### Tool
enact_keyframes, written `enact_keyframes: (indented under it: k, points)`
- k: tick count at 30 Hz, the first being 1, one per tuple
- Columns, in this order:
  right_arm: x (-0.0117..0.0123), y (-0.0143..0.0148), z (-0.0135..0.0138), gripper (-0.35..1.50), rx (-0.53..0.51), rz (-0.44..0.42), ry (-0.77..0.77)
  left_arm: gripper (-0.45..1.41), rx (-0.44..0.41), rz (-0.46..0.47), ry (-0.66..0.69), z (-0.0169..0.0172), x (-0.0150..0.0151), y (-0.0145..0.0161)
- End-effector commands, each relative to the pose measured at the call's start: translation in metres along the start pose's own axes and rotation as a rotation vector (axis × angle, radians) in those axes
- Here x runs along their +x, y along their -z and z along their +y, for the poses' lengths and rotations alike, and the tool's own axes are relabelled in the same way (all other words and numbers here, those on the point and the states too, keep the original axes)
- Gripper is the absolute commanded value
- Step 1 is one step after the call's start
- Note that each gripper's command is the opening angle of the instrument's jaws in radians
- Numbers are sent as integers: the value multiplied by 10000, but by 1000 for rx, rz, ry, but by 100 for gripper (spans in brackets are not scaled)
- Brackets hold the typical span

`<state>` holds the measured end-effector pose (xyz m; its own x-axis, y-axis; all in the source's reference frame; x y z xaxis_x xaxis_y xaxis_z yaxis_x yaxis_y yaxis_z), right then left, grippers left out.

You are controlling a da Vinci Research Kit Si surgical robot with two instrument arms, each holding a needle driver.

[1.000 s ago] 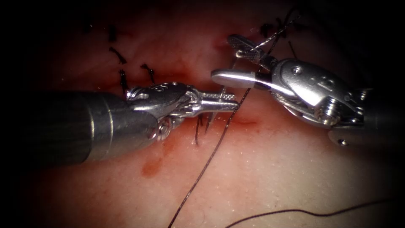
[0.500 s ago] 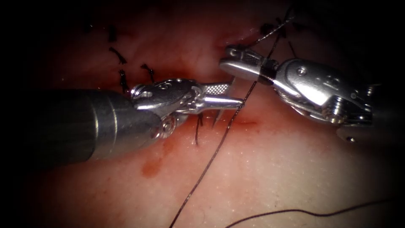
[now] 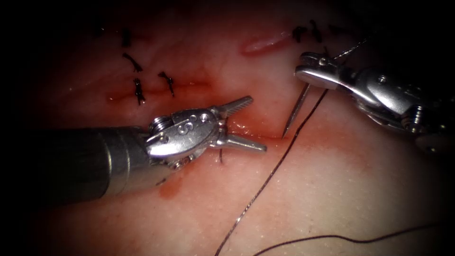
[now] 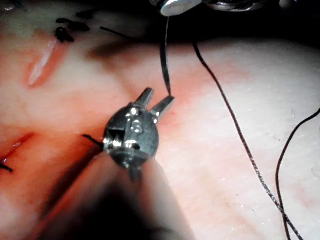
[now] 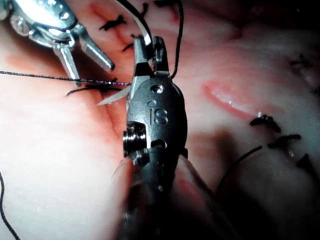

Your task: Wound Closure

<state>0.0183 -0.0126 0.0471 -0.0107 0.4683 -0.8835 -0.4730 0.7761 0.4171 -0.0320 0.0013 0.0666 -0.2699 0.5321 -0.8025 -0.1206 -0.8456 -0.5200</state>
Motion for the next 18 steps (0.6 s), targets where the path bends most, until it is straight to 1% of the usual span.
enact_keyframes:
  k: [1,2,3,7,8,9,10,13,15,16,17,18]
  points:
    - [-10,-15,5,-35,13,12,27,-21,-9,-22,-30,-3,-8,-12]
    - [-17,-18,7,-35,20,19,44,-30,-27,-43,-38,-4,-17,-18]
    - [-21,-20,8,-35,26,24,54,-31,-37,-59,-43,-5,-24,-22]
    - [-41,-27,12,-35,34,47,108,-31,-45,-120,-65,-8,-45,-34]
    - [-48,-31,14,-35,31,70,133,-28,-30,-163,-66,-9,-52,-36]
    - [-50,-33,15,-35,31,73,146,-26,-17,-188,-63,-9,-53,-36]
    - [-51,-34,16,-35,30,75,165,-23,-9,-215,-59,-10,-55,-35]
    - [-51,-36,20,-35,26,80,199,-23,-8,-271,-47,-9,-57,-32]
    - [-48,-40,21,-35,26,89,219,-20,5,-313,-48,-5,-58,-31]
    - [-45,-42,21,-35,28,96,232,-20,16,-351,-49,-2,-61,-31]
    - [-42,-47,22,-35,29,101,262,-18,24,-413,-49,5,-66,-36]
    - [-42,-48,22,-35,29,103,267,-18,25,-429,-49,7,-68,-37]
